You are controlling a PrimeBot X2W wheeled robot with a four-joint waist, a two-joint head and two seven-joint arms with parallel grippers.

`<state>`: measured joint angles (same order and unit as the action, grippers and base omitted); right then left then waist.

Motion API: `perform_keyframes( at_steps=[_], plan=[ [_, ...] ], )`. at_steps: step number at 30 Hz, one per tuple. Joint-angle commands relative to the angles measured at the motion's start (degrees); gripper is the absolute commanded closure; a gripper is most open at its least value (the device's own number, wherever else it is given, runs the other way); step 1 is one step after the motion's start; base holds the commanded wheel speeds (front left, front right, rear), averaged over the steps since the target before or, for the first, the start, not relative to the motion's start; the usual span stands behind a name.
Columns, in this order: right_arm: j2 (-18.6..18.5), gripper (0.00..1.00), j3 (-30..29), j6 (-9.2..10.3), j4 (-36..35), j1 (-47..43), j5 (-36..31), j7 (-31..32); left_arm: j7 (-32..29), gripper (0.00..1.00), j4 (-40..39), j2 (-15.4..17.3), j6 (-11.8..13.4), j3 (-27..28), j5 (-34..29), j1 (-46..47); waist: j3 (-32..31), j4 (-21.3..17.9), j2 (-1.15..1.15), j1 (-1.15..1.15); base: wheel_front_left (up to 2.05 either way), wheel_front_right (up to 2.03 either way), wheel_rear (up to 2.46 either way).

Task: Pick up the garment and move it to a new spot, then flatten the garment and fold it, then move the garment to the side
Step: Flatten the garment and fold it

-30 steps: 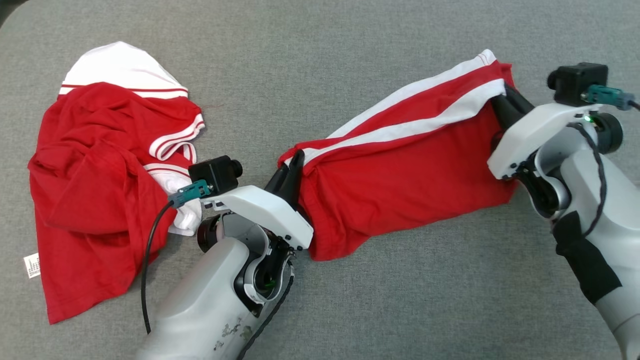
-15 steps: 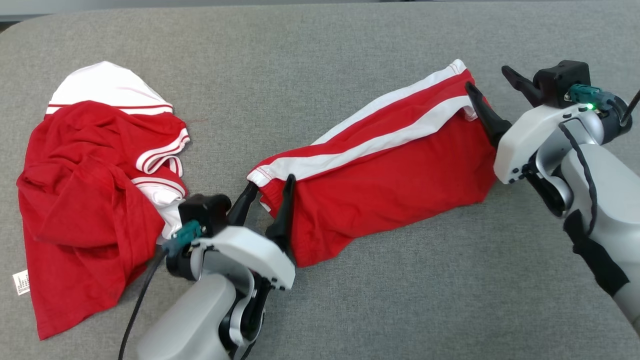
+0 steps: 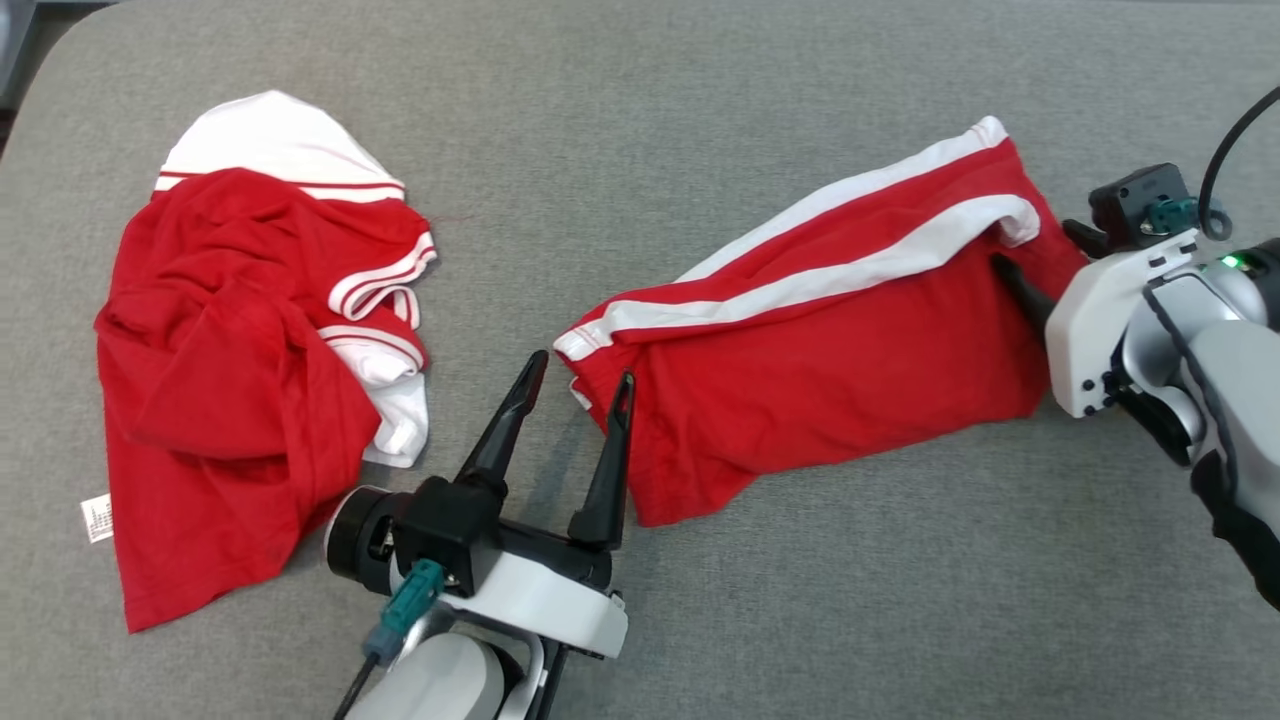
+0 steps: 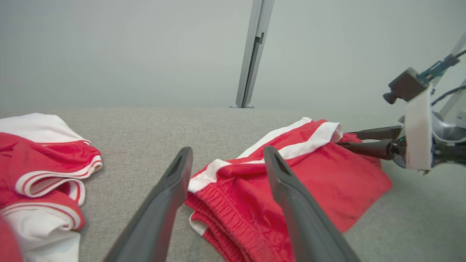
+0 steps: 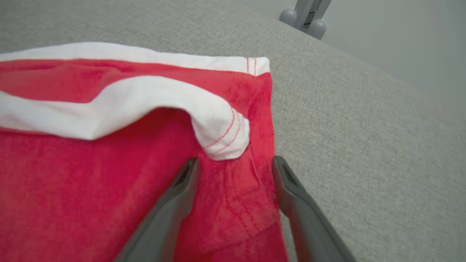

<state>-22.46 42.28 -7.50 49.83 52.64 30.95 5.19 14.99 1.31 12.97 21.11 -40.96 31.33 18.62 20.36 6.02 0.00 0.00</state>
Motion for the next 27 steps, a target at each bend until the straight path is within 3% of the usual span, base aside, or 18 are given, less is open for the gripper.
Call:
perform_keyframes(
  at_steps=[1,16,20,21,22,23,27],
  plan=[
    [-0.82,0.00,-0.32,0.01,0.84,0.43,-0.88,0.38,0.25,0.00,-0.47,-0.19,-0.54,0.51,-1.53,-0.50,0.36,1.08,0.00,0.00,0.00,0.00,0.00],
    [0.56,0.00,-3.76,0.03,11.05,0.90,-4.48,3.47,0.19,0.00,0.94,-5.01,-8.04,6.30,-9.91,-5.59,-0.21,4.14,0.00,0.00,0.00,0.00,0.00],
    [2.60,0.00,-3.99,-0.06,12.51,-1.05,-2.61,5.61,0.19,0.00,2.04,-6.05,-9.61,7.58,-11.15,-6.48,-0.56,4.41,0.00,0.00,0.00,0.00,0.00],
    [3.04,0.28,-3.77,-0.15,12.43,-1.70,-1.91,6.20,0.19,0.00,2.34,-6.26,-9.87,7.89,-11.44,-6.69,-0.72,4.44,0.00,0.00,0.00,0.00,0.00],
    [3.43,0.95,-4.10,-0.15,12.10,-2.21,-0.67,6.20,0.19,0.00,2.62,-6.39,-10.19,8.22,-11.68,-6.75,-0.87,4.45,0.00,0.00,0.00,0.00,0.00],
    [3.84,1.00,-4.43,-0.15,11.73,-2.61,0.50,6.52,0.19,0.00,2.90,-6.58,-10.47,8.61,-11.92,-6.75,-1.05,4.42,0.00,0.00,0.00,0.00,0.00],
    [4.79,1.00,-6.28,-0.15,8.93,-4.06,6.88,6.61,0.19,0.00,4.08,-7.20,-10.90,10.21,-12.66,-8.08,-2.20,3.42,0.00,0.00,0.00,0.00,0.00]
  ],
)
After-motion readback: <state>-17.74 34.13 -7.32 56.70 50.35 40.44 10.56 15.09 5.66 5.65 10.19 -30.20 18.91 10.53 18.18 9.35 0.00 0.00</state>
